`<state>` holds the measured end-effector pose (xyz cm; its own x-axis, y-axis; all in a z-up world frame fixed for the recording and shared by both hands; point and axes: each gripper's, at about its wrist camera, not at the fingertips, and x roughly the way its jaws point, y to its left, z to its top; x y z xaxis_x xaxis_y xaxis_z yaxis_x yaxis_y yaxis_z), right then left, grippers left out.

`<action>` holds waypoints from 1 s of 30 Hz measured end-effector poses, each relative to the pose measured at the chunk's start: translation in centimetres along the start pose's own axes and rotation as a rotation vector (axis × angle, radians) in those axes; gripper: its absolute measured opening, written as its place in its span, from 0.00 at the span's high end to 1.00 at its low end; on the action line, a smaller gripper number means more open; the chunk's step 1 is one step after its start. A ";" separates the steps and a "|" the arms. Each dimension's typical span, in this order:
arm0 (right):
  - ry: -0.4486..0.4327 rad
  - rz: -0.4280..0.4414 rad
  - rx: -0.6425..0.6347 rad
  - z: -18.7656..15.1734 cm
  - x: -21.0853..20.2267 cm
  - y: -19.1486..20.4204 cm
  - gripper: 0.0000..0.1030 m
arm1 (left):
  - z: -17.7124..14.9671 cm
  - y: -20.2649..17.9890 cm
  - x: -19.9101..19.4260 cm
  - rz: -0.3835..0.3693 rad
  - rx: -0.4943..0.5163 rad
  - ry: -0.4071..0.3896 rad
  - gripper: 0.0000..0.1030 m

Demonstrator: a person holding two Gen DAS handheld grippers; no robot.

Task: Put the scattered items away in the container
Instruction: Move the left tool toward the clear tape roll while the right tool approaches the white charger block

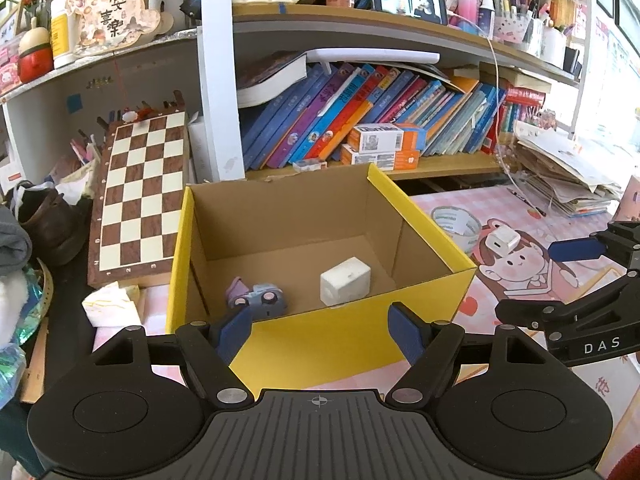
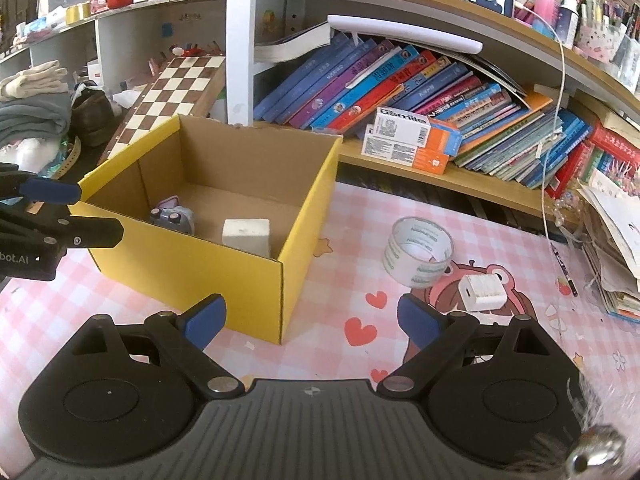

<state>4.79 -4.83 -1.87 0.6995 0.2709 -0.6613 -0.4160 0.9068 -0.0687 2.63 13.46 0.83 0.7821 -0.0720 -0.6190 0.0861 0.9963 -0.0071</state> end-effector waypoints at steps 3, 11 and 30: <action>0.002 -0.001 0.003 -0.3 -0.1 -0.5 0.09 | 0.0 -0.4 0.1 0.003 -0.003 0.002 0.25; 0.008 0.001 0.013 -1.0 -0.4 -2.0 0.09 | 0.1 -1.8 0.2 0.007 -0.004 0.009 0.25; 0.013 0.018 0.027 -2.3 -0.6 -6.7 0.09 | 0.8 -6.8 1.4 0.011 0.004 0.021 0.25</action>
<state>5.81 -11.86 -2.75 0.6842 0.2831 -0.6721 -0.4127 0.9101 -0.0368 3.69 6.55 0.65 0.7700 -0.0598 -0.6352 0.0800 0.9968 0.0031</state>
